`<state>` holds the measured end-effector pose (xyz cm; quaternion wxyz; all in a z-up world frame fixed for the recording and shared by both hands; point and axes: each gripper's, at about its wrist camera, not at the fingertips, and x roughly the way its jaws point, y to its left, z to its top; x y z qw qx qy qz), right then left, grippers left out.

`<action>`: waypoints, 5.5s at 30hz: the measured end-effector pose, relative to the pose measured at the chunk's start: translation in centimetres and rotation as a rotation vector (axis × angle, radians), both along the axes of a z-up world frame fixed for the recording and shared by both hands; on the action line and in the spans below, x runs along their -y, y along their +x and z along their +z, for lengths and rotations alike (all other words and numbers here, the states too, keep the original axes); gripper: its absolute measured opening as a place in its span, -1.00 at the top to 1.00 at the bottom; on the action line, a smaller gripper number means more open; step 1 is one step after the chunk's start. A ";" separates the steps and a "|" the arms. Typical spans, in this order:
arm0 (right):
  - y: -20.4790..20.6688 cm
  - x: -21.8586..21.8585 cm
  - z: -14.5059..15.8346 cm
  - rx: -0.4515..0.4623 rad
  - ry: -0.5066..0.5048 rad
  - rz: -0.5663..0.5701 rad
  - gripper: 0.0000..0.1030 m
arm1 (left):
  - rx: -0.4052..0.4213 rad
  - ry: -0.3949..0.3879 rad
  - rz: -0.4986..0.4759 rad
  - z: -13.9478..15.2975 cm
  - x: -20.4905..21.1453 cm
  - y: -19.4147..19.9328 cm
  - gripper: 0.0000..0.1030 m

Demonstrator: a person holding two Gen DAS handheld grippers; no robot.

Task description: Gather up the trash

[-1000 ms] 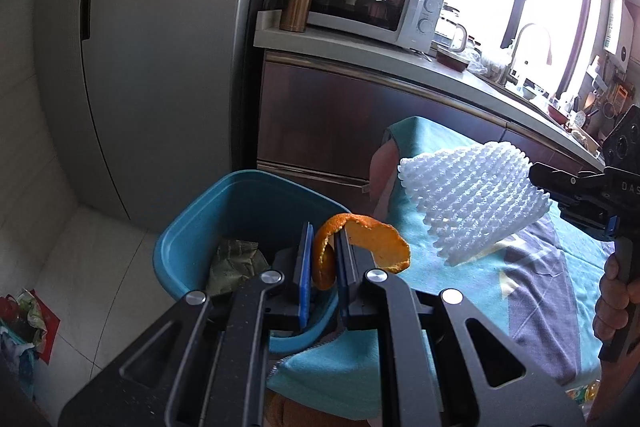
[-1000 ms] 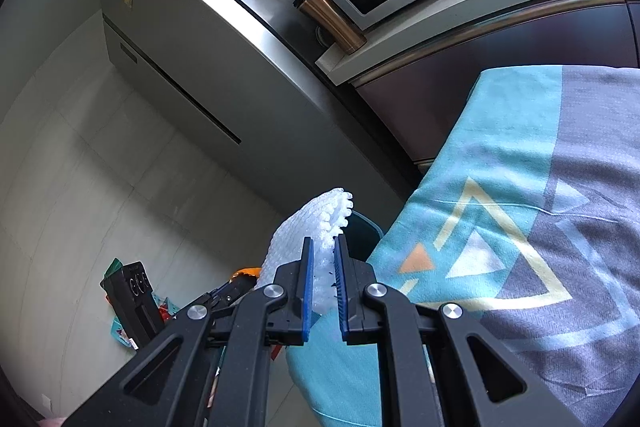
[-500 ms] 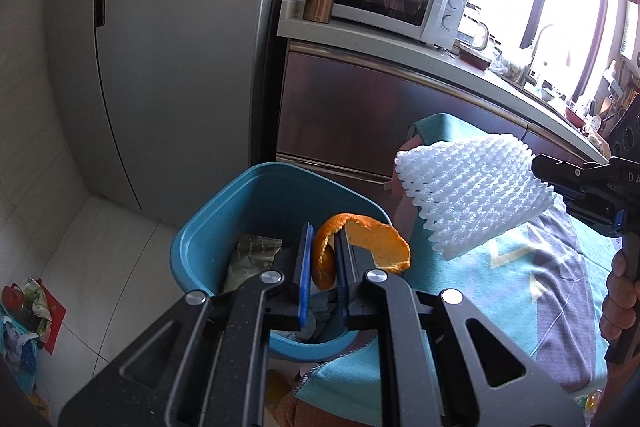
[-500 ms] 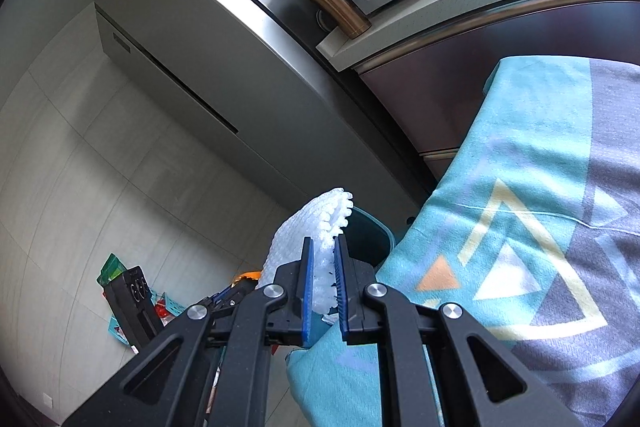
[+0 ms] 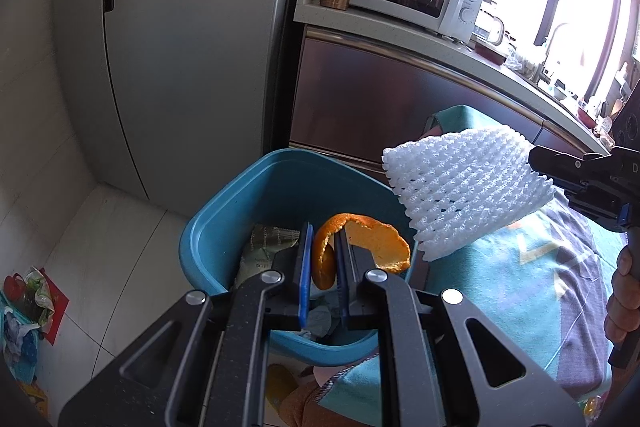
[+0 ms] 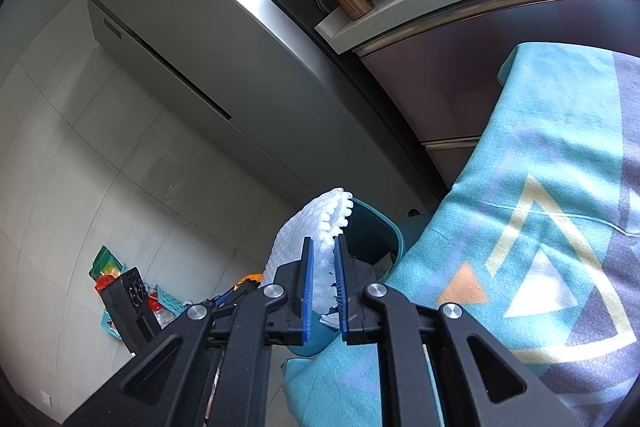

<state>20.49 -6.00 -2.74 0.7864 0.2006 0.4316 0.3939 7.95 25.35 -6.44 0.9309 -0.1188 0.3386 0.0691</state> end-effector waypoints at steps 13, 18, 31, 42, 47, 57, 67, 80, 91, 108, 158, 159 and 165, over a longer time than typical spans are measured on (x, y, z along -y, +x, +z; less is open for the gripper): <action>0.5 -1.7 -0.8 -0.032 -0.016 0.008 0.82 | -0.025 -0.002 0.021 -1.2 -0.3 0.8 0.79; 0.5 -2.5 -1.3 -0.051 -0.025 0.005 0.82 | -0.039 0.000 0.027 -1.8 -0.4 1.4 0.79; 0.7 -4.6 -2.5 -0.077 -0.053 0.010 0.82 | -0.069 -0.007 0.034 -3.5 -0.5 3.0 0.78; 0.9 -6.2 -3.1 -0.097 -0.073 0.000 0.82 | -0.088 -0.013 0.040 -4.6 -0.7 3.8 0.78; 0.8 -6.8 -3.5 -0.109 -0.079 -0.006 0.80 | -0.101 -0.015 0.040 -5.2 -0.8 4.3 0.76; 0.9 -8.2 -4.2 -0.130 -0.110 0.004 0.78 | -0.134 -0.014 0.050 -6.6 -1.3 5.2 0.76; 0.7 -10.0 -4.1 -0.114 -0.155 0.026 0.67 | -0.164 -0.027 0.056 -7.7 -1.7 6.0 0.62; 0.0 -10.4 -3.7 -0.060 -0.192 0.051 0.42 | -0.115 0.005 0.044 -6.0 -1.0 5.0 0.34; -2.9 -7.5 -1.7 0.083 -0.221 0.040 -0.15 | -0.006 0.038 0.009 -2.5 0.5 2.3 0.00; -11.8 1.0 1.7 0.454 -0.329 -0.216 -0.87 | 0.280 0.162 -0.069 3.5 8.2 -5.4 -0.90; -21.2 12.7 2.9 0.658 -0.420 -0.639 -0.87 | 0.446 0.238 -0.121 6.3 19.2 -9.0 -0.90; -21.2 12.8 2.9 0.657 -0.420 -0.641 -0.87 | 0.445 0.239 -0.121 6.3 19.2 -9.0 -0.90; -21.0 13.2 3.0 0.656 -0.422 -0.646 -0.87 | 0.447 0.243 -0.115 6.2 19.3 -8.8 -0.90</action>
